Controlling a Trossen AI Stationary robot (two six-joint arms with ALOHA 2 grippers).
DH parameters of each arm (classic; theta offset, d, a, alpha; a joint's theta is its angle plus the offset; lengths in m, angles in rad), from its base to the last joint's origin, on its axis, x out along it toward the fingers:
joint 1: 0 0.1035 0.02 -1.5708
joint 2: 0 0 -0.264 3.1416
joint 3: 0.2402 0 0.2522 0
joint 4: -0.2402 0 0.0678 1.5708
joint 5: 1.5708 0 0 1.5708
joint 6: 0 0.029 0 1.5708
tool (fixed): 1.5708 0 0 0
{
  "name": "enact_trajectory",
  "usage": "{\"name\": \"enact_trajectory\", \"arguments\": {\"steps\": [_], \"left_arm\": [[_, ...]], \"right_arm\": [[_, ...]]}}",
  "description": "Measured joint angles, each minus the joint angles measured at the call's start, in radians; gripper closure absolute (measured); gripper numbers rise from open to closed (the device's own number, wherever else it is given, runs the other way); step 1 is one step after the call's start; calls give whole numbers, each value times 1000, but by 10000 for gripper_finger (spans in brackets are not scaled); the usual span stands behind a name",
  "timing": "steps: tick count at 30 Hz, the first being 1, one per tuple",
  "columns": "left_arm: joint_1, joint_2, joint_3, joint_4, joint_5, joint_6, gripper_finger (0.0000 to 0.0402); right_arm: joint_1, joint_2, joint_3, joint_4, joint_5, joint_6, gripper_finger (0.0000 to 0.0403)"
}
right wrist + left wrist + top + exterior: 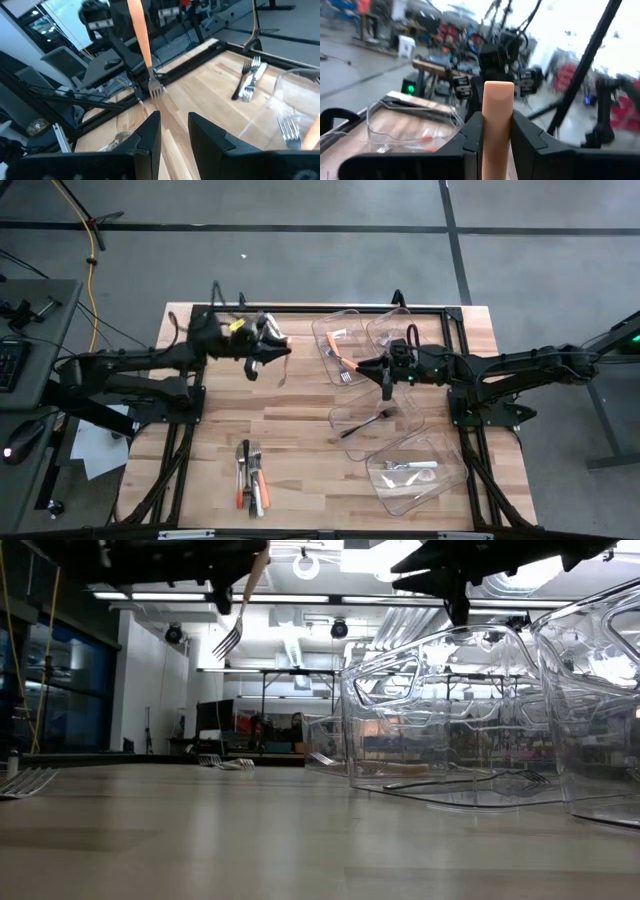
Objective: Sort silverware by color (type)
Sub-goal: Put the light orange fork into the left transparent bin
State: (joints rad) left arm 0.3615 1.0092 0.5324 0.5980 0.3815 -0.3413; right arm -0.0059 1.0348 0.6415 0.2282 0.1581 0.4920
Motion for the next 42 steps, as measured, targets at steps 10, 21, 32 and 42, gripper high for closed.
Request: {"name": "enact_trajectory", "arguments": {"steps": [10,21,32,42], "left_arm": [[-126,-72,-66,89,-177,20,353],[-134,-71,-66,89,-220,21,353],[-134,-71,-66,89,-235,21,353],[-133,-71,-66,88,-254,30,353]], "right_arm": [[-1,0,0,45,0,-70,320],[-1,0,0,46,0,-74,320],[-1,0,0,46,0,-74,320],[-1,0,0,46,0,-74,320]]}}
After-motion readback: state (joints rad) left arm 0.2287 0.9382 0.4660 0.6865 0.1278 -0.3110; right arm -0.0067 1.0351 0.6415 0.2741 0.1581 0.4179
